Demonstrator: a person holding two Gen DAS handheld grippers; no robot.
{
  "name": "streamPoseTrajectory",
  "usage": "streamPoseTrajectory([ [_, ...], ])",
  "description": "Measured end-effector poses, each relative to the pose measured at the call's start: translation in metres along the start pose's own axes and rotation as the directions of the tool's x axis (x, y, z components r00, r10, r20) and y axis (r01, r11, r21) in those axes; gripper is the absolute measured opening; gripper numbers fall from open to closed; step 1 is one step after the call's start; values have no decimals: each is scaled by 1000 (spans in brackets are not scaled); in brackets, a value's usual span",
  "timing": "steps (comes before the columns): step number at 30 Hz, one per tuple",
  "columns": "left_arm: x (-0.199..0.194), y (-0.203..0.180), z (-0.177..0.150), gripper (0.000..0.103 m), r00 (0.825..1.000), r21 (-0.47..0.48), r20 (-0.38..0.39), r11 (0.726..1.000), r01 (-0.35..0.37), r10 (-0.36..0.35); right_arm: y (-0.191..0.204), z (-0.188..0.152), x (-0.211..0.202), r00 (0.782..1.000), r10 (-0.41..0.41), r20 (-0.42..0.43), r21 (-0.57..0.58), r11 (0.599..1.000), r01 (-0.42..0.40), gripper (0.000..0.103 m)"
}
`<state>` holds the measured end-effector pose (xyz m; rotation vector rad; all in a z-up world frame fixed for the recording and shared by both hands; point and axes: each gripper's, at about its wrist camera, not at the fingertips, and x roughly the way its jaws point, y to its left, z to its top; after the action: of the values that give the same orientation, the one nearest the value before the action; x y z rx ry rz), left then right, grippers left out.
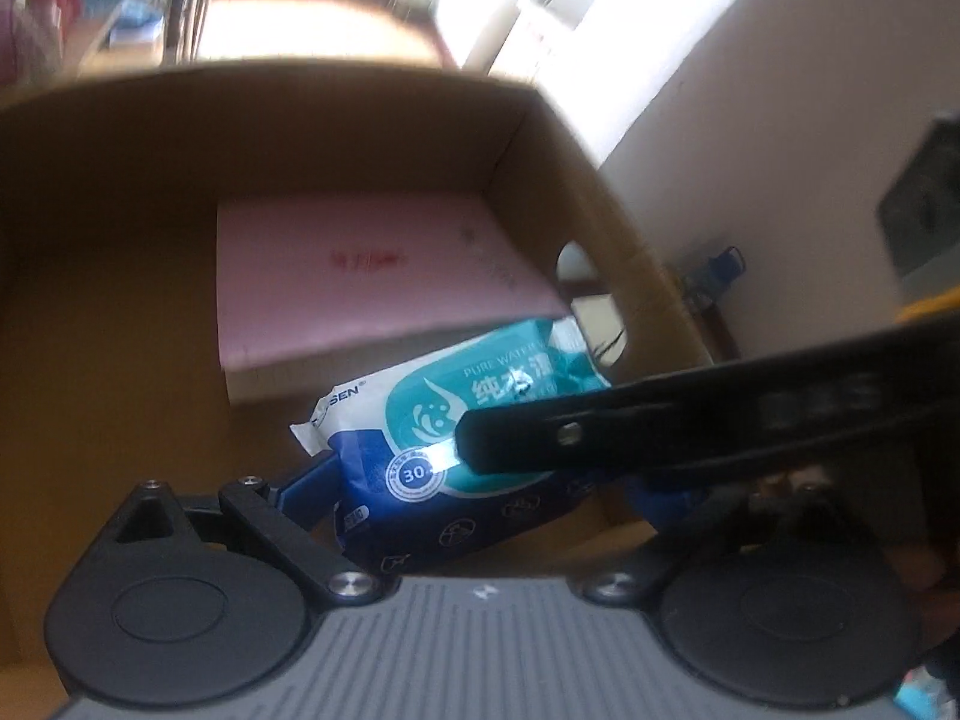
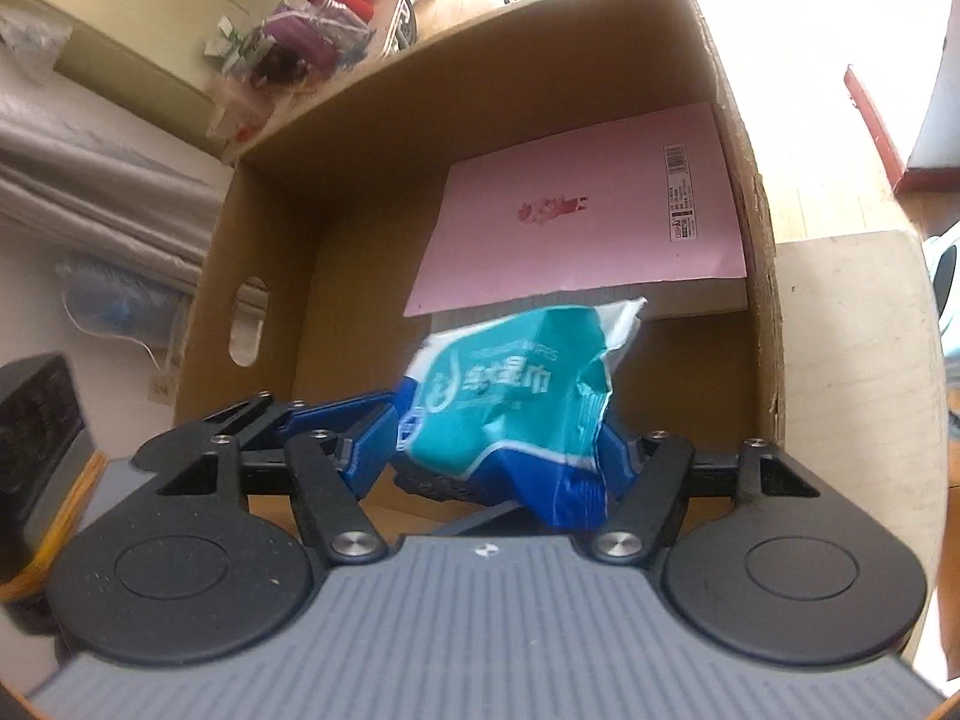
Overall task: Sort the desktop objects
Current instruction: 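Lower the wet wipes pack into the box beside the pink book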
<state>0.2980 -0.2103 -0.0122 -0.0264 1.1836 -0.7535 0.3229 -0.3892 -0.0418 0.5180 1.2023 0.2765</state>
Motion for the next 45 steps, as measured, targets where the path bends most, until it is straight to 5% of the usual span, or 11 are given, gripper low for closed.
streamPoseTrajectory([
  [6, 0, 12, -2, 100, 997, -31, -3, 997, 75, -75, 8, 1, 0, 1000, -24, -1, -16, 1000, 24, 73],
  [12, 11, 4, 7, 100, 997, -22, -25, 997, 70, -71, 21, 4, -28, 986, -82, 143, -80, 992, 94, 82],
  [19, 25, -3, 7, 100, 994, -20, -76, 996, 82, -83, 5, 0, -63, 970, -53, 239, -41, 997, 65, 84],
  [45, 51, -16, 27, 103, 990, 2, -124, 998, 70, -69, -27, -28, -81, 962, 21, 271, 53, 998, -37, 84],
])
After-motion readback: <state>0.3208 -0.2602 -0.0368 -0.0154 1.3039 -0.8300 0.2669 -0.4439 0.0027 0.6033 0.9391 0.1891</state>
